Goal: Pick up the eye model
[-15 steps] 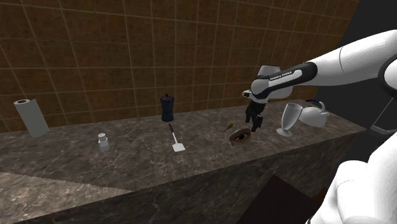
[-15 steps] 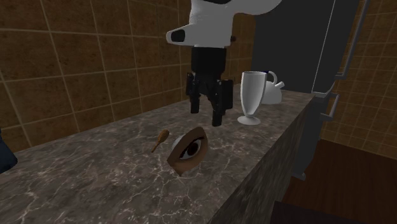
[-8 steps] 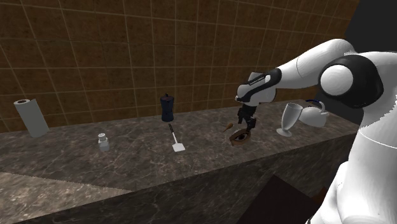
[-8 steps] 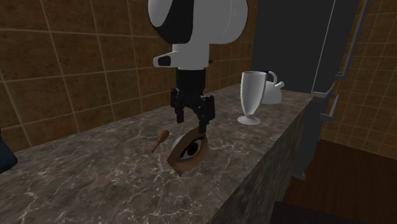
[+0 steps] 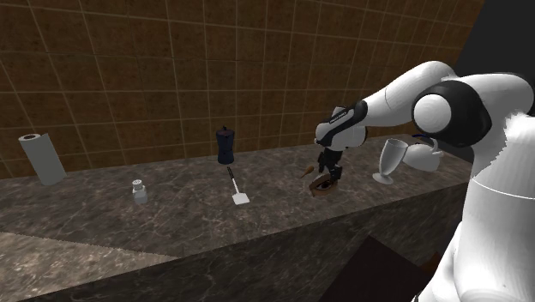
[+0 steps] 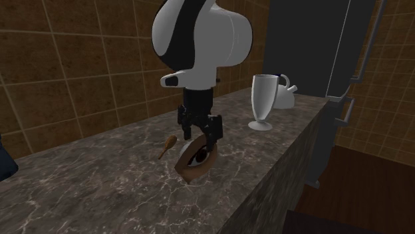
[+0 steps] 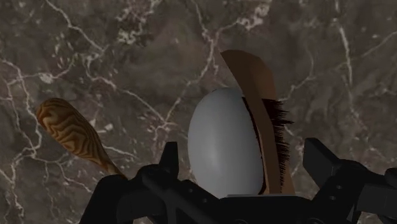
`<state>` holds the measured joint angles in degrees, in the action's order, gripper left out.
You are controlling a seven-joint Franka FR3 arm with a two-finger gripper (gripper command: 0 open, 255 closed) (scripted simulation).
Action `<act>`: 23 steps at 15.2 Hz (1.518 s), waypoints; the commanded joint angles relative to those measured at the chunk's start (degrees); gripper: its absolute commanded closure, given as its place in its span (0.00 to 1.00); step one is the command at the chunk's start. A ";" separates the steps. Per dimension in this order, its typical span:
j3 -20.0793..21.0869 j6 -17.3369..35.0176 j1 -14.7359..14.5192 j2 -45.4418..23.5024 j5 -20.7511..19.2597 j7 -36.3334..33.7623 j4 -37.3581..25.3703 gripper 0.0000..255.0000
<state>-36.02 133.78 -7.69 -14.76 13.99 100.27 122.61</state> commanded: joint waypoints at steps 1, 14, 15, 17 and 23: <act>0.07 0.29 0.11 -0.24 0.24 0.22 0.08 1.00; -0.79 -2.32 -0.61 2.07 -1.93 -1.32 -0.76 1.00; -0.97 -2.96 -0.76 2.62 -2.44 -1.68 -0.98 1.00; -1.29 -4.25 -1.05 3.69 -3.43 -2.38 -1.46 1.00; -1.99 -8.26 -1.72 6.67 -6.10 -4.28 -3.24 1.00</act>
<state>-37.90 126.13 -9.41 -8.39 8.17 96.09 119.75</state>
